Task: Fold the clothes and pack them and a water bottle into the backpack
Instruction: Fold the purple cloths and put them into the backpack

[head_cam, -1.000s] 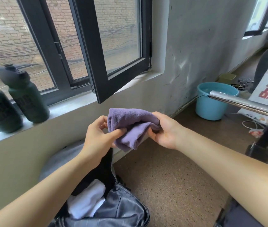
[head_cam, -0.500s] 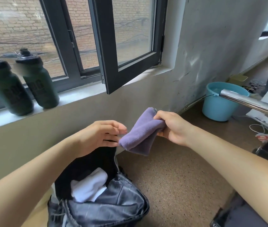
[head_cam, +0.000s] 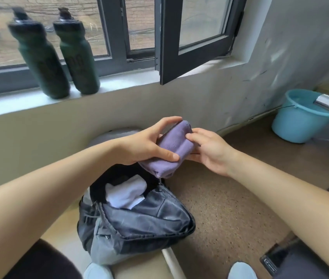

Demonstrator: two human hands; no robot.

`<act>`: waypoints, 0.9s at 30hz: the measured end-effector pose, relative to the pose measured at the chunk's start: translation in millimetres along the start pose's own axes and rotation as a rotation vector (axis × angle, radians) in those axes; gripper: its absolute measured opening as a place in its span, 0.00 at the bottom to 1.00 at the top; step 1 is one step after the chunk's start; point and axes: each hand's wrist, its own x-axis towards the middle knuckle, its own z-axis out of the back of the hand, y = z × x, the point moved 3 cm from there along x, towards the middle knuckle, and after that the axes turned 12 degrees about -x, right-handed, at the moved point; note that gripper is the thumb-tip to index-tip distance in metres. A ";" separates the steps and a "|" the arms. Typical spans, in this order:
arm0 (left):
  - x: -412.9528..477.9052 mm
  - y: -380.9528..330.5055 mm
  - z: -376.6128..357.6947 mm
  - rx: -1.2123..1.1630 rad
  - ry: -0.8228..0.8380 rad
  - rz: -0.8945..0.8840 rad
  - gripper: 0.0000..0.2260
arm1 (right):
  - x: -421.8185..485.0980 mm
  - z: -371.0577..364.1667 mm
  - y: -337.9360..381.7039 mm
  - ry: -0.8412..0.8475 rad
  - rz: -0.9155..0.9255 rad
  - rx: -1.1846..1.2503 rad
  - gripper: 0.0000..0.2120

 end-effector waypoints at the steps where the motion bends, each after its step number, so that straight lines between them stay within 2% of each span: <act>1: -3.6 2.6 4.0 0.071 -0.002 -0.016 0.41 | 1.3 -3.0 -8.5 -0.007 -0.047 -0.087 0.10; 4: -14.1 14.2 22.5 0.371 -0.049 -0.020 0.33 | 2.5 -10.4 -46.9 -0.025 -0.200 -0.480 0.19; 7: -22.2 40.2 43.0 0.754 -0.059 0.040 0.23 | -2.4 -21.6 -101.9 0.076 -0.335 -0.858 0.30; 9: -31.2 59.0 53.3 0.941 -0.077 0.162 0.14 | -9.3 -31.6 -138.3 0.174 -0.441 -0.905 0.39; 11: -39.3 77.4 59.6 1.113 -0.093 0.218 0.12 | -20.2 -41.5 -164.6 0.248 -0.503 -0.855 0.40; 13: -43.4 95.0 63.2 1.226 -0.084 0.228 0.13 | -25.6 -45.5 -182.0 0.242 -0.476 -0.809 0.37; 15: -42.0 114.8 69.3 1.315 -0.056 0.249 0.16 | -26.7 -45.0 -185.3 0.164 -0.391 -0.799 0.37; 17: -35.2 131.4 71.6 1.449 -0.004 0.257 0.18 | -26.6 -45.8 -175.0 0.108 -0.289 -0.767 0.35; 19: -27.0 143.6 69.3 1.551 -0.025 0.283 0.17 | -26.2 -49.3 -161.3 0.087 -0.174 -0.720 0.32; 21: -19.9 165.4 67.6 1.494 -0.079 0.398 0.25 | -24.8 -53.7 -148.6 0.084 -0.065 -0.724 0.28; 24: -22.1 212.6 64.3 1.357 -0.057 0.652 0.39 | -20.2 -56.9 -135.2 0.048 0.033 -0.799 0.21; 27: -30.3 244.6 70.5 1.299 -0.135 0.698 0.38 | -15.0 -54.2 -122.4 -0.006 0.059 -0.808 0.19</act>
